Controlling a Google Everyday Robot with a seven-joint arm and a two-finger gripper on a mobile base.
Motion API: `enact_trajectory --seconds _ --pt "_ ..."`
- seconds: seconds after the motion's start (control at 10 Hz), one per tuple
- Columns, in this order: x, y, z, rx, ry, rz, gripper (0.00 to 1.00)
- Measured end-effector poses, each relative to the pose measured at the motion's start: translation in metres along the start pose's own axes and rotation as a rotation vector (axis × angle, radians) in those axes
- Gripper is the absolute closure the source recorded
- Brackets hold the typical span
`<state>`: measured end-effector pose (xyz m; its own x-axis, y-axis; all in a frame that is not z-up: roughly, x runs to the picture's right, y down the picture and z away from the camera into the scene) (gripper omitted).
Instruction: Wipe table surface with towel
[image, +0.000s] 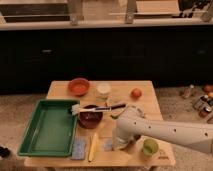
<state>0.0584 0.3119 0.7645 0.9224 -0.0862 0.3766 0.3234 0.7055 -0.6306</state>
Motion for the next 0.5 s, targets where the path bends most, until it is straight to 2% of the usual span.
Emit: enact_trajectory --seconds 0.1,0.2,0.5 --pt "0.0000 0.0003 -0.0003 -0.001 -0.003 -0.003 0.98" --pt "-0.0004 0.0006 -0.0004 -0.003 -0.005 -0.007 1.00" --pt "-0.0051 0.0006 -0.0023 -0.003 -0.016 -0.024 1.00"
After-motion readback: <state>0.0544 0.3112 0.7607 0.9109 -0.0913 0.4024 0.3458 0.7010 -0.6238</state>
